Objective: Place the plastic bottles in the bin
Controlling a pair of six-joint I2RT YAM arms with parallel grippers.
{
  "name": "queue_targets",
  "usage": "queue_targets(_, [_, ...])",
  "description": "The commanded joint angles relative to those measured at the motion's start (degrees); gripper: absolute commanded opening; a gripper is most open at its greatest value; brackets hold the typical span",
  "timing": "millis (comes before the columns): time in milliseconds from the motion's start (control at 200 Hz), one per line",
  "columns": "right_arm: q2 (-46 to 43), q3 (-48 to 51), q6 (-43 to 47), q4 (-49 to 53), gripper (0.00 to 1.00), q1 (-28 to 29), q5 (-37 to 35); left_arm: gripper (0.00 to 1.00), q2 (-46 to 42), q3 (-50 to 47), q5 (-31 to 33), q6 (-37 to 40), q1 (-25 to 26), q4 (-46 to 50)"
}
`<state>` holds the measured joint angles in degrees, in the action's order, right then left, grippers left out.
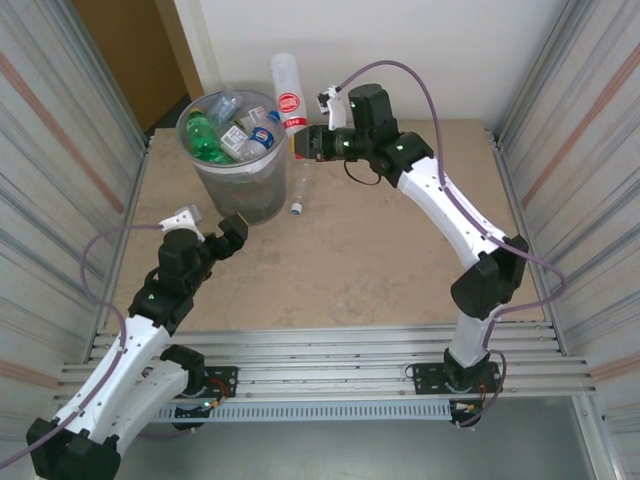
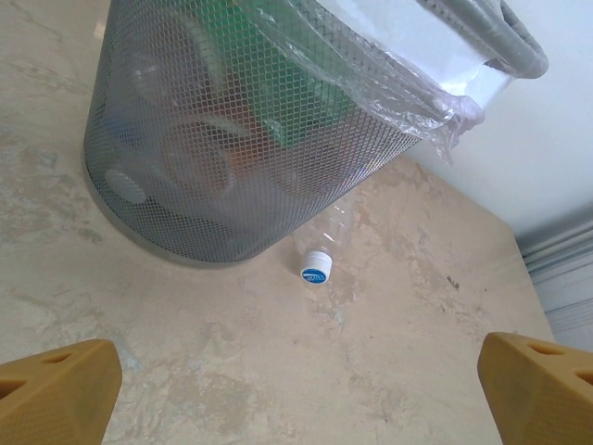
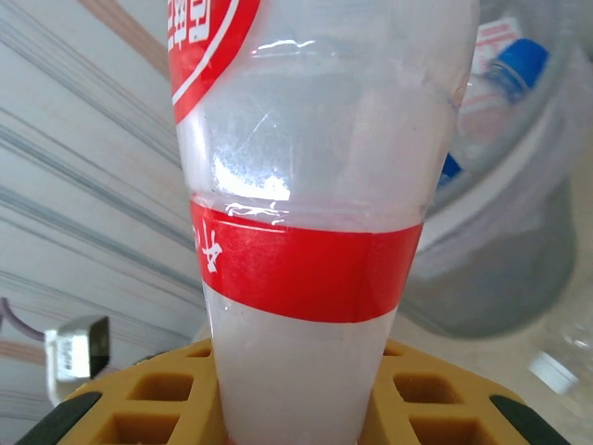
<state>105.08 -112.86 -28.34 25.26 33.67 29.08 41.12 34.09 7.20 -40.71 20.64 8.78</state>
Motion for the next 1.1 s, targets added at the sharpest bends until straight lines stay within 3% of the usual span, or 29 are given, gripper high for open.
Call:
queue_targets(0, [3.9, -5.35, -2.82, -0.76, 0.16, 1.4, 3.86, 0.99, 0.61, -0.21, -1.2, 1.33, -0.17, -2.29])
queue_targets(486, [21.97, -28.82, -5.37, 5.43, 0.19, 5.21, 5.1, 0.99, 0.88, -1.04, -1.88, 1.1, -0.17, -3.15])
queue_targets(1097, [29.53, -34.38, -10.83, 1.4, 0.29, 6.1, 10.05, 0.99, 1.31, -1.23, -2.71, 0.81, -0.17, -4.25])
